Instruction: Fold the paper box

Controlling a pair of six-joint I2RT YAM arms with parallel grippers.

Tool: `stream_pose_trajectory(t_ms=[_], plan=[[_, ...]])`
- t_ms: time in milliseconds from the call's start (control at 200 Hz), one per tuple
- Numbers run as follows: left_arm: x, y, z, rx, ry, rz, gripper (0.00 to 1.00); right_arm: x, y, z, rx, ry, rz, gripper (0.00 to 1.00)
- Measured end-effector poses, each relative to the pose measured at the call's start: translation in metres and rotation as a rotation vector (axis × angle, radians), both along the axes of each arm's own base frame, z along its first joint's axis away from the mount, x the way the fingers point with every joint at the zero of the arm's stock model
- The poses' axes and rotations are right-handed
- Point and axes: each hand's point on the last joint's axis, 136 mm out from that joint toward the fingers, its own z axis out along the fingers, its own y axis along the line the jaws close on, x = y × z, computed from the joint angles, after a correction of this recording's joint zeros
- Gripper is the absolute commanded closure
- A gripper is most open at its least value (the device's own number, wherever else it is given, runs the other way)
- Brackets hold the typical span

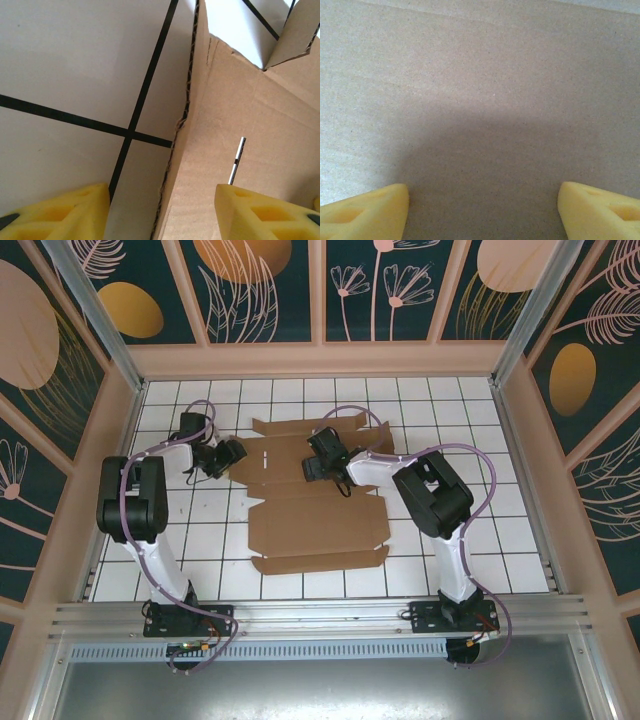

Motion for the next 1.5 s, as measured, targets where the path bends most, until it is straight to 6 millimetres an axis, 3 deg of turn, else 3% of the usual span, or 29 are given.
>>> stream_pose_trajectory(t_ms=[370, 586, 846, 1101, 1246, 1496], plan=[[0.000, -0.002, -0.003, -0.045, -0.017, -0.023, 0.47, 0.000, 0.000, 0.000, 0.002, 0.001, 0.001, 0.23], [0.002, -0.007, -0.003, -0.109, -0.035, -0.045, 0.57, 0.000, 0.001, 0.000, 0.002, 0.001, 0.001, 0.23], [-0.004, -0.035, -0.004, -0.214, -0.061, -0.141, 0.72, 0.000, 0.001, 0.000, 0.002, 0.001, 0.002, 0.24], [-0.007, -0.033, -0.008, -0.193, -0.053, -0.151, 0.89, 0.001, -0.001, 0.000, -0.001, 0.001, -0.001, 0.24], [-0.007, -0.035, 0.002, -0.197, -0.074, -0.164, 0.98, 0.002, -0.002, 0.000, -0.002, 0.001, 0.000, 0.24], [-0.008, -0.050, 0.018, -0.121, -0.081, -0.185, 1.00, 0.002, -0.002, 0.000, -0.003, 0.000, 0.001, 0.24]])
